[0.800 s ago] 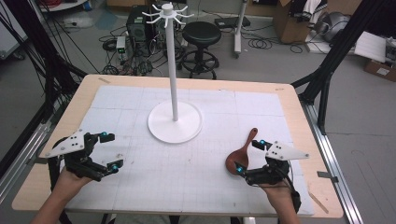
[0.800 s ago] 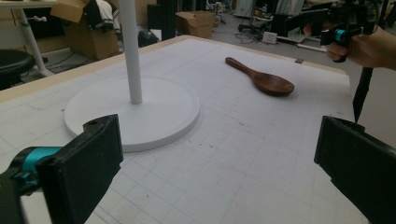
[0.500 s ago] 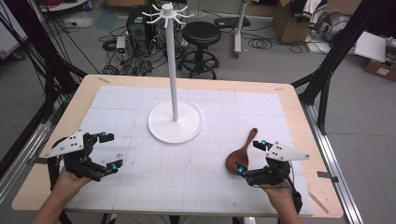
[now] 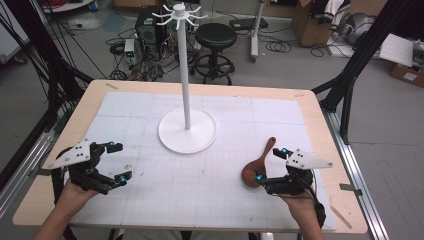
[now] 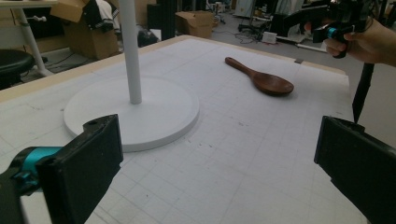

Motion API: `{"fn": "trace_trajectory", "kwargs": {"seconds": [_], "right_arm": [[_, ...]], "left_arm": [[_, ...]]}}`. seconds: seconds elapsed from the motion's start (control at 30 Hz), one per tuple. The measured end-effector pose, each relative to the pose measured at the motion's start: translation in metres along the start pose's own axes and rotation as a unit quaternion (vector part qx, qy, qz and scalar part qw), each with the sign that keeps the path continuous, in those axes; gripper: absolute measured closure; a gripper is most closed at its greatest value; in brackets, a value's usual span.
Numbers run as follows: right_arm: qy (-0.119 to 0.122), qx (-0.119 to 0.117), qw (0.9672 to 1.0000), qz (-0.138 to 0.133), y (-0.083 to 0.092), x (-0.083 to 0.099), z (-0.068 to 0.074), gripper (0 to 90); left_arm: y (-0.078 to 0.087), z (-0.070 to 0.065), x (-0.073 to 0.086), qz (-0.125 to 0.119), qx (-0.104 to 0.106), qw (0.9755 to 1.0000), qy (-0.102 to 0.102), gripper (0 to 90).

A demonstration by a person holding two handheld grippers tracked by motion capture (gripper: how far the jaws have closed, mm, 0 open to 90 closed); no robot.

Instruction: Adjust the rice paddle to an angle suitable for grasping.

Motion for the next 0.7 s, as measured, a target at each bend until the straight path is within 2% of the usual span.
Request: {"fn": "trace_trajectory", "kwargs": {"seconds": [0.07, 0.1, 0.13, 0.2, 0.27, 0.3, 0.33, 0.43, 0.53, 0.6, 0.7], "right_arm": [[0.002, 0.001, 0.9999, 0.011, -0.001, 0.0, -0.001, 14.1], [0.002, 0.001, 0.9999, 0.011, -0.001, 0.0, -0.001, 14.1], [0.017, 0.005, 0.9997, 0.019, -0.003, -0.001, -0.002, 16.7], [0.02, 0.006, 0.9995, 0.024, -0.004, -0.001, -0.002, 17.7], [0.026, 0.002, 0.9991, 0.032, -0.006, -0.002, -0.003, 23.9], [0.023, -0.002, 0.9991, 0.036, -0.007, -0.001, -0.004, 25.8], [0.012, -0.008, 0.9989, 0.043, -0.01, -0.001, -0.006, 31.3], [0.006, -0.016, 0.9984, 0.053, -0.015, 0.001, -0.01, 34.7], [0.006, -0.028, 0.9967, 0.076, -0.022, 0.004, -0.011, 45.0], [0.015, -0.04, 0.9942, 0.099, -0.028, 0.006, -0.014, 49.5], [0.016, -0.051, 0.9924, 0.111, -0.032, 0.006, -0.015, 53.1]], "left_arm": [[0.0, 0.0, 0.0, -0.001, 0.0, 1.0, 0.001, 1.7], [0.001, 0.0, -0.001, -0.002, -0.001, 1.0, 0.001, 1.7], [0.001, 0.0, -0.001, -0.002, 0.0, 1.0, 0.0, 1.7], [0.001, 0.0, -0.001, -0.002, 0.0, 1.0, 0.0, 1.7], [0.001, 0.0, -0.001, -0.003, 0.0, 1.0, 0.001, 1.7], [0.001, 0.0, -0.001, -0.003, 0.0, 1.0, 0.002, 1.7], [0.001, 0.0, -0.001, -0.003, 0.0, 1.0, 0.001, 1.7], [0.001, 0.0, -0.001, -0.003, -0.001, 1.0, 0.001, 1.7], [0.001, 0.0, -0.001, -0.002, -0.001, 1.0, 0.001, 1.8], [0.001, 0.0, -0.001, -0.002, -0.001, 1.0, -0.001, 1.8], [0.001, 0.0, -0.001, -0.001, -0.001, 1.0, -0.001, 1.7]]}}
Point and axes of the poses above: each handheld gripper's, and its own axes: y roughly backward along the jaws, x roughly out of its underside, z roughly to its left, the point moved 9 cm from there along -y, roughly forward along the jaws, and after that the axes turned 6 degrees about -x, right-handed, at the moved point
